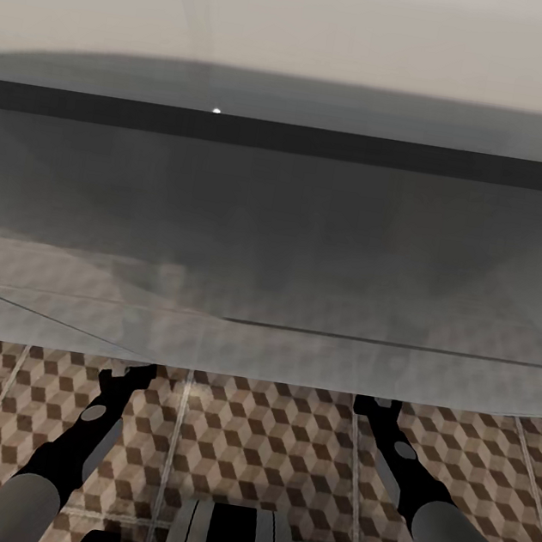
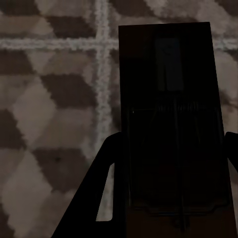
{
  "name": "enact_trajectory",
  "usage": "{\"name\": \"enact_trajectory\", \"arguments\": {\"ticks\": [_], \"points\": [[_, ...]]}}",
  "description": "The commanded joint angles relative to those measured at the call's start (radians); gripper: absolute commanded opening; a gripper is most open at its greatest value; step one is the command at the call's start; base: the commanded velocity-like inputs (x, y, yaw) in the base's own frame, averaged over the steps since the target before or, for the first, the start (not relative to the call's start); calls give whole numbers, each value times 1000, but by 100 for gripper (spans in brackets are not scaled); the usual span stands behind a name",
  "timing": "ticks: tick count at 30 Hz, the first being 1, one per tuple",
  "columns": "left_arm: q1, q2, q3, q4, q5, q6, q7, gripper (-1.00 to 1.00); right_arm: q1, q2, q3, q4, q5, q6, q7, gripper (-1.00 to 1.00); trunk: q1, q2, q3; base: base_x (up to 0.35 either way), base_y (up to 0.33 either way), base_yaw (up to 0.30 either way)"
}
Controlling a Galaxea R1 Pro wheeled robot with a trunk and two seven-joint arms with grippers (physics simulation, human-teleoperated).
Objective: Take the four mousetraps from the cabinet in the bathroom and place them on the bathroom floor. Make sure all four end up on the same floor surface, and ensure that at least two of them are either under or directly next to the same bathroom sink.
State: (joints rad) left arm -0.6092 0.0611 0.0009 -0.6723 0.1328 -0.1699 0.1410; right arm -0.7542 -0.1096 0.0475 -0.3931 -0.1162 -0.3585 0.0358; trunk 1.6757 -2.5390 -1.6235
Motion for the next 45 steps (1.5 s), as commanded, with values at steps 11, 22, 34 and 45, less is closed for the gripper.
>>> {"name": "enact_trajectory", "arguments": {"ticks": [11, 22, 34, 45], "points": [[-1, 1, -3, 0, 8, -3, 2, -100, -1, -1, 5, 2, -15, -4, 6, -100, 0, 0, 0, 0, 0, 0], [0, 2, -3, 1, 5, -3, 2, -100, -1, -1, 5, 21, -22, 6, 18, -100, 0, 0, 0, 0, 0, 0], [-1, 8, -2, 3, 4, 1, 2, -100, -1, 5, 9, 25, -20, 71, 4, -100, 0, 0, 0, 0, 0, 0], [-5, 8, -2, 3, 4, 2, 2, -100, -3, 16, 12, 24, -5, 90, 3, -100, 0, 0, 0, 0, 0, 0]]}}
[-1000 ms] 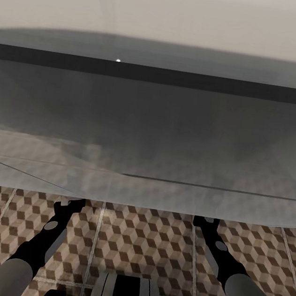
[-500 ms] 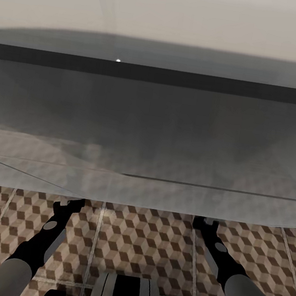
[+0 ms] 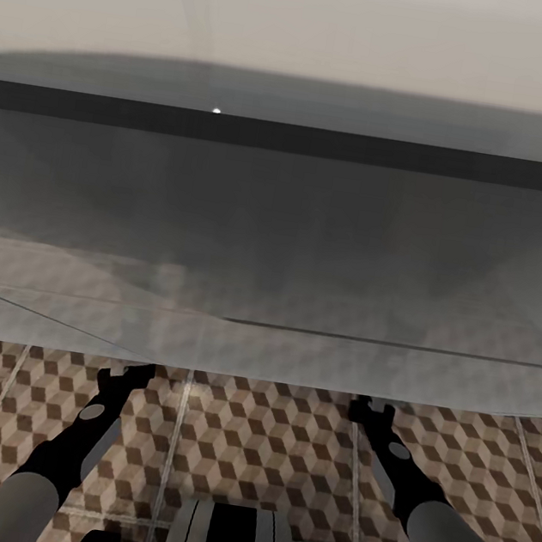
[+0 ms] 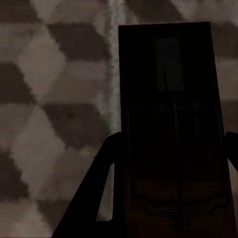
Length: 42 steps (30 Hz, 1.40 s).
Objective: Take the four mousetraps from the cabinet in the bathroom and place them on the bathroom floor. Make sure all four end up on the same floor surface, and ensure that at least two of them are either under or directly next to the same bathroom sink.
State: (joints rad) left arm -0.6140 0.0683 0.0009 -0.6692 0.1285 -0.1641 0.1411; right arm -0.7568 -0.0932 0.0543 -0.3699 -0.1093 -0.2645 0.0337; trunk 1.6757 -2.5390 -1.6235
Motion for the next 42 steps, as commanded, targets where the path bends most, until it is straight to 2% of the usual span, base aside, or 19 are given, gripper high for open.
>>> {"name": "enact_trajectory", "arguments": {"ticks": [1, 4, 8, 22, 30, 42], "points": [[0, 0, -2, 0, 9, -4, 2, -100, -1, 0, 5, 1, -6, -5, 5, -100, 0, 0, 0, 0, 0, 0], [-1, -3, -3, -1, 9, -4, 2, -100, -3, 4, 4, 0, 31, -12, 6, -100, 0, 0, 0, 0, 0, 0], [-1, -5, -2, -1, 10, -5, 2, -100, -4, 5, 4, 0, 45, -16, 6, -100, 0, 0, 0, 0, 0, 0], [-15, -4, -2, 3, 10, 0, 1, -100, -4, 6, 2, -1, 38, -18, 9, -100, 0, 0, 0, 0, 0, 0], [-58, -2, -2, 6, 10, 65, 2, -100, -4, 6, 2, -1, 41, -18, 9, -100, 0, 0, 0, 0, 0, 0], [-67, 4, -2, 7, 14, 65, 1, -100, -4, 6, 2, -1, 44, -18, 9, -100, 0, 0, 0, 0, 0, 0]]}}
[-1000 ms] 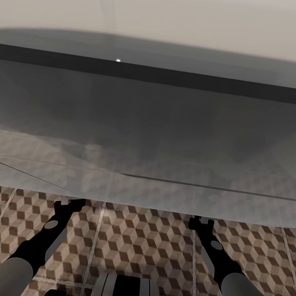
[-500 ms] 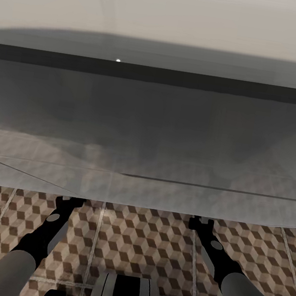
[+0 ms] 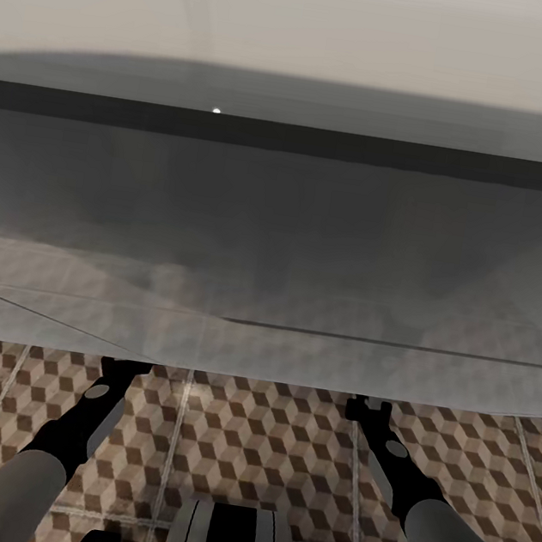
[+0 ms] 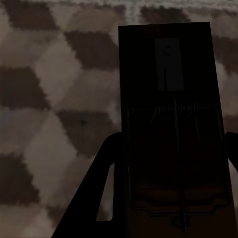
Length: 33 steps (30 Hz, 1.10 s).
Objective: Take the four mousetraps from the cabinet in the bathroom and place them on the bathroom floor. Make sure all four end up on the same floor surface, and ensure that at least two of them are either under or directly next to the same bathroom sink.
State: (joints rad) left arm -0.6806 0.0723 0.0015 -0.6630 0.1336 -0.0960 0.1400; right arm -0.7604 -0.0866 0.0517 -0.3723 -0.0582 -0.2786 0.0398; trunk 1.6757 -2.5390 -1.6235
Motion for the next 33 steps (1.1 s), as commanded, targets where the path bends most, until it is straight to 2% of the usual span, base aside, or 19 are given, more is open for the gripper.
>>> {"name": "enact_trajectory", "arguments": {"ticks": [1, 33], "points": [[0, 1, -2, 0, 9, -4, 2, -100, 0, -1, 5, 1, -8, -4, 3, -100, 0, 0, 0, 0, 0, 0], [0, -10, -1, 0, 9, -5, 3, -100, -20, 2, 5, 4, -11, 47, 2, -100, 0, 0, 0, 0, 0, 0]]}}
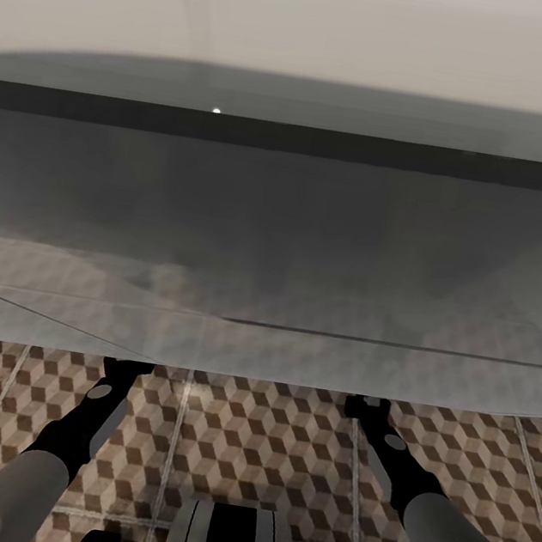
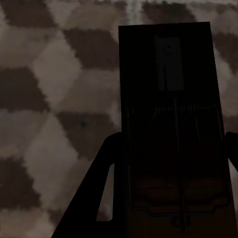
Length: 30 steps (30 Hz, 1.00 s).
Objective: Take the four mousetraps from the cabinet in the bathroom and place them on the bathroom floor. Make sure all four end up on the same floor surface, and ensure that at least two of them are either under or directly next to the same bathroom sink.
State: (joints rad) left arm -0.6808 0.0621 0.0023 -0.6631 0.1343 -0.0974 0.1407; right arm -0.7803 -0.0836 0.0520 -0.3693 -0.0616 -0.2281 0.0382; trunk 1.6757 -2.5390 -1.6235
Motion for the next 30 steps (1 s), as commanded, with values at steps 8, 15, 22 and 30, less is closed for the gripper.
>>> {"name": "enact_trajectory", "arguments": {"ticks": [8, 15, 22, 30], "points": [[0, -1, -2, 0, 8, -4, 2, -100, -1, 21, 23, 1, 14, -8, 3, -100, 0, 0, 0, 0, 0, 0], [0, -1, -2, 0, 7, -4, 2, -100, -1, 22, 26, 1, 16, -7, 2, -100, 0, 0, 0, 0, 0, 0], [0, -1, -2, 0, 7, -4, 2, -100, -1, 23, 27, 1, 15, 3, -2, -100, 0, 0, 0, 0, 0, 0], [0, -2, -2, 0, 7, -4, 2, -100, -9, 25, 28, 1, 24, 82, -63, -100, 0, 0, 0, 0, 0, 0]]}}
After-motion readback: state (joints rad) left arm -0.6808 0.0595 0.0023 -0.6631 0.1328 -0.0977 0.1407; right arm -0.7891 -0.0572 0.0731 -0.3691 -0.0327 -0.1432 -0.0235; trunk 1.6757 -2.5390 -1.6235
